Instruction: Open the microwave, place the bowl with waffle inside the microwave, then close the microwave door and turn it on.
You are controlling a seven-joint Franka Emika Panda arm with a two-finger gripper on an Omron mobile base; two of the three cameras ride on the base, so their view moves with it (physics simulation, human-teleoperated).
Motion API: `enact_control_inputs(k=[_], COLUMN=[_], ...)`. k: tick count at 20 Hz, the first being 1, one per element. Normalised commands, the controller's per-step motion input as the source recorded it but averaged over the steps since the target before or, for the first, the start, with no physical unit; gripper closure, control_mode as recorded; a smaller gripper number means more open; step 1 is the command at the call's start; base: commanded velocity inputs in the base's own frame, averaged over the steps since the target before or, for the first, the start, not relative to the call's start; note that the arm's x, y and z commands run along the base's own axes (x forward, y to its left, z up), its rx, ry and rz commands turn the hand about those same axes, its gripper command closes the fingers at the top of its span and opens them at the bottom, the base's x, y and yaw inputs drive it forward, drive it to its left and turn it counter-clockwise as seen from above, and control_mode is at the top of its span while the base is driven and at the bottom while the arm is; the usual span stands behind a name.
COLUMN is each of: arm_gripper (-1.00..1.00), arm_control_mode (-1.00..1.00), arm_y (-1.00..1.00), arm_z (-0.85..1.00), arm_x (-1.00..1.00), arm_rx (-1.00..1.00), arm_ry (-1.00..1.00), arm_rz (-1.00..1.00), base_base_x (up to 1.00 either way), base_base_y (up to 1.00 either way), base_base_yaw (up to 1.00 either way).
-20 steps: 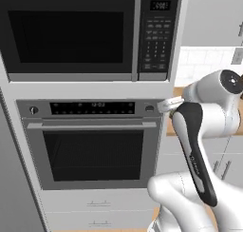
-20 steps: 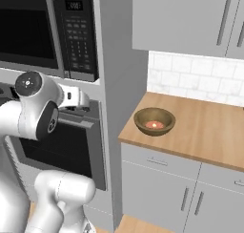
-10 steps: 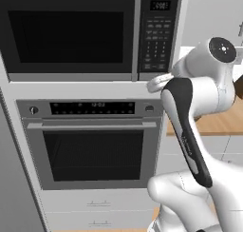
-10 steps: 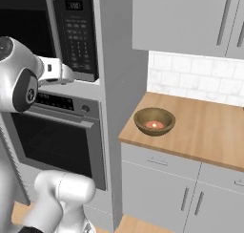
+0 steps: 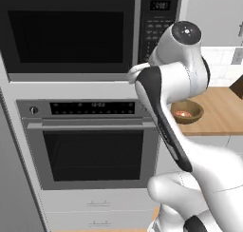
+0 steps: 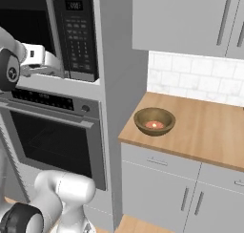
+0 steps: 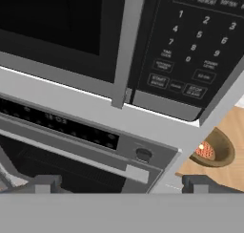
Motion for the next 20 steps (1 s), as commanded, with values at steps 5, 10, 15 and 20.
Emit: enact_control_inputs(k=[5, 10, 15, 20], arm_gripper=[-1.00, -1.00, -1.00, -1.00], arm_control_mode=[-1.00, -1.00, -1.00, -1.00], arm_y=[0.18, -0.03, 0.00, 0.00], arm_z=[0.00, 0.00, 0.00, 0.00], arm_x=[0.35, 0.50, 0.59, 0.51], arm_rx=[-0.03, 0.00, 0.00, 0.00], arm_ry=[0.00, -0.06, -0.11, -0.11], arm_rz=[-0.19, -0.16, -0.07, -0.02], base_base_x=[0.00, 0.00, 0.00, 0.00], base_base_y=[0.00, 0.00, 0.00, 0.00], base_base_yaw=[0.00, 0.00, 0.00, 0.00])
